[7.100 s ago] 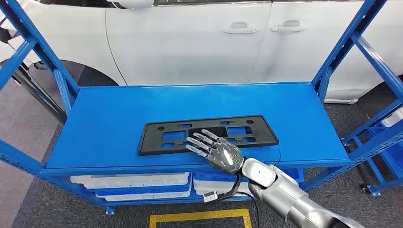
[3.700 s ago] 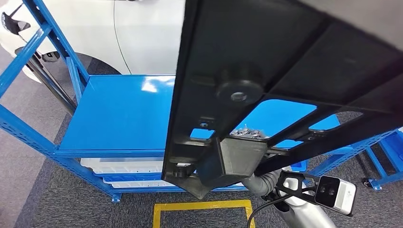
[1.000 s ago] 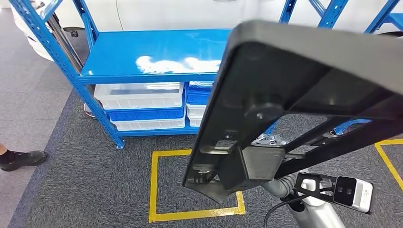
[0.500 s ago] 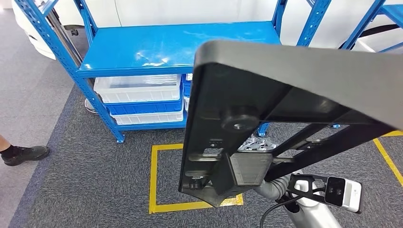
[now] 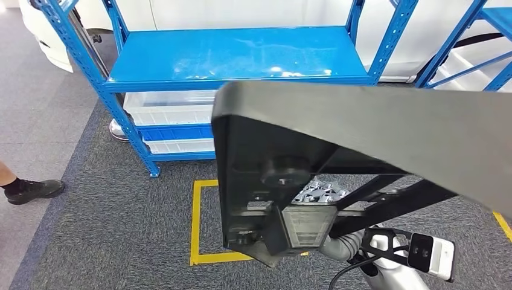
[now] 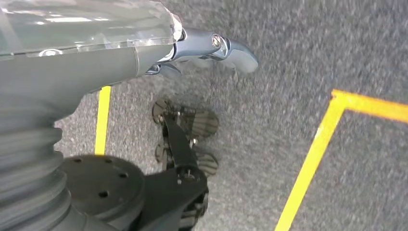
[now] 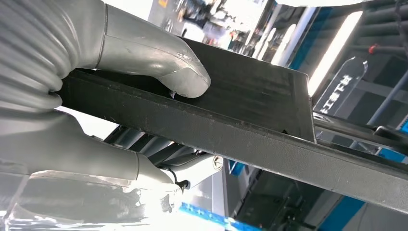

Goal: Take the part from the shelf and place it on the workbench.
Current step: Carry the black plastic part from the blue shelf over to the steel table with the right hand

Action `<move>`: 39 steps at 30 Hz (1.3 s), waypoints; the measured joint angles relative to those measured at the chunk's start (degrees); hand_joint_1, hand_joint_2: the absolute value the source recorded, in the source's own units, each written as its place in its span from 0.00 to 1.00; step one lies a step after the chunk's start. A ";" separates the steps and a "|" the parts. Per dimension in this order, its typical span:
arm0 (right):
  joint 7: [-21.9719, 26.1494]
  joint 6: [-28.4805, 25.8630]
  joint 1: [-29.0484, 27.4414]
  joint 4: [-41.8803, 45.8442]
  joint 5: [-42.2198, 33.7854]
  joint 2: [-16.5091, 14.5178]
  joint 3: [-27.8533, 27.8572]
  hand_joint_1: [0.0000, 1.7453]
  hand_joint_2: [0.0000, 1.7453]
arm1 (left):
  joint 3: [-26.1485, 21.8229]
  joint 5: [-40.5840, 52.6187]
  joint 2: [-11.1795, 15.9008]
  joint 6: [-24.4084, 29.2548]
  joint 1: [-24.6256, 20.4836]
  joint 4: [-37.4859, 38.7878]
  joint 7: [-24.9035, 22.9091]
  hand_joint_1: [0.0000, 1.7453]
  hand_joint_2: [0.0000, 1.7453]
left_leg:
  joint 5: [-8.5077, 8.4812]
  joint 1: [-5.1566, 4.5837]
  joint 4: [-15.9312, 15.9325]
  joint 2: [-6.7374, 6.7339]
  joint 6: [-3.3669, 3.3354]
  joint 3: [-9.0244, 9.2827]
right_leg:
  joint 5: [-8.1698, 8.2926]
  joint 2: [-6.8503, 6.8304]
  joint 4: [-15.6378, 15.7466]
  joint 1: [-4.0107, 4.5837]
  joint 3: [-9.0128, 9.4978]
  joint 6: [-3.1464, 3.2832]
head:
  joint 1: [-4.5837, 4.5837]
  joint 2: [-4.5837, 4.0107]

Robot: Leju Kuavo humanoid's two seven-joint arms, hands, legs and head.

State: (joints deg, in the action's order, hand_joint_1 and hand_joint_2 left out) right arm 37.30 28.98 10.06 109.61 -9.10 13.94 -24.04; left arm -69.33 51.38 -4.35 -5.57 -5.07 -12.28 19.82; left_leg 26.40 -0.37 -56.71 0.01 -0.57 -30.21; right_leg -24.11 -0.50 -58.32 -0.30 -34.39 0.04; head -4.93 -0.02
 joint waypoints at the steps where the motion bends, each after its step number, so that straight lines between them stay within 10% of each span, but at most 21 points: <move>1: 0.00 -1.68 -0.01 0.47 0.09 0.00 -0.41 1.00 1.00 | 0.00 0.11 -0.01 -0.25 -0.06 0.00 -0.02 0.00 1.00 | -0.37 0.06 0.25 -0.21 -0.37 -0.03 | -0.76 0.09 -0.85 -0.04 -0.43 -0.21 | 0.01 0.00; 6: 0.00 -5.86 -0.34 2.66 -1.75 -0.17 -1.88 1.00 1.00 | 0.00 0.38 -0.02 -1.19 -0.24 0.00 -0.89 0.00 1.00 | -1.25 -0.03 0.28 -1.73 -1.11 -1.19 | -8.43 0.21 -15.51 -0.40 -6.29 -0.77 | 0.01 0.00; 13: 0.01 -2.63 -0.21 3.98 -3.36 -0.17 -0.51 1.00 1.00 | 0.00 0.31 -0.11 -1.36 -0.26 0.00 -1.26 0.00 1.00 | -0.89 -0.46 -1.16 -4.75 0.20 -1.93 | -2.85 -3.59 -0.66 0.39 2.01 0.61 | -0.01 0.00; 16: 0.00 1.94 -0.15 3.98 -2.50 -0.07 2.52 1.00 1.00 | -0.10 -0.03 -0.11 -1.20 -0.42 0.00 -2.09 0.00 1.00 | 0.00 -0.22 -2.20 -4.59 1.21 -2.34 | -2.15 -1.77 -0.41 0.25 1.55 1.60 | -0.01 0.00; 20: 0.00 5.33 0.42 3.85 -1.04 0.37 6.32 1.00 1.00 | -0.65 0.02 -0.25 -0.58 -0.36 0.00 -3.76 0.00 1.00 | 6.90 0.11 -14.36 -0.85 2.10 -7.53 | -1.33 0.43 -0.30 0.23 0.78 2.45 | -0.01 0.00; 22: -0.01 5.82 0.25 4.16 -0.40 0.39 7.27 1.00 1.00 | -0.74 0.37 -0.29 -0.02 -0.25 0.00 -4.20 0.00 1.00 | 7.06 0.12 -17.20 -0.55 1.91 -8.65 | -1.05 1.86 -0.38 0.42 0.43 2.44 | -0.01 0.00; 25: -0.01 5.43 -0.22 5.62 0.39 0.39 8.25 1.00 1.00 | -0.76 0.82 -0.19 1.74 -0.27 -0.01 -5.17 0.00 1.00 | 1.82 0.03 -7.57 1.87 0.88 -3.70 | -0.70 3.95 -0.42 0.57 0.28 2.16 | -0.01 0.00; 28: 0.01 4.64 -0.62 6.70 1.01 0.39 8.52 1.00 1.00 | -1.11 0.14 0.19 3.25 -0.22 -0.02 -6.62 0.00 1.00 | 0.38 -0.15 -1.00 4.25 0.33 -0.70 | -0.15 5.78 -0.40 0.23 -0.13 1.36 | -0.01 0.00; 32: 0.01 3.13 -0.99 7.17 1.86 0.37 8.50 1.00 1.00 | -1.94 -0.99 0.50 4.18 -0.51 -0.02 -7.28 0.00 1.00 | -0.84 0.18 0.69 1.77 -0.56 -0.33 | -1.19 5.13 -2.14 0.13 -1.54 0.35 | 0.00 0.00; 36: 0.01 2.10 -0.92 6.87 2.15 0.30 8.47 1.00 1.00 | -2.37 -0.34 0.50 4.97 -0.09 -0.02 -7.28 0.00 1.00 | -1.30 0.06 1.14 -1.19 -0.84 -0.74 | -8.05 1.06 -15.30 -0.36 -7.27 -0.37 | 0.01 0.00; 39: 0.00 1.24 -0.87 6.28 2.08 0.29 8.53 1.00 1.00 | -2.36 0.50 0.16 5.10 -0.02 -0.02 -7.08 0.00 1.00 | -1.18 0.12 0.86 -3.31 -0.62 -0.88 | -5.47 -0.12 -11.97 -0.82 -4.65 -0.97 | 0.01 0.00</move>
State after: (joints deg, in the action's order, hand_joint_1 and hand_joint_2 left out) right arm 37.30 30.23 9.19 115.89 -7.03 14.23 -15.51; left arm -71.69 51.88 -4.19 -0.47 -5.08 -12.31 12.74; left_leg 25.22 -0.25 -55.85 -3.29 -1.19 -31.08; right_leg -29.58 -0.61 -70.29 -1.12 -39.04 -0.93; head -4.92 -0.02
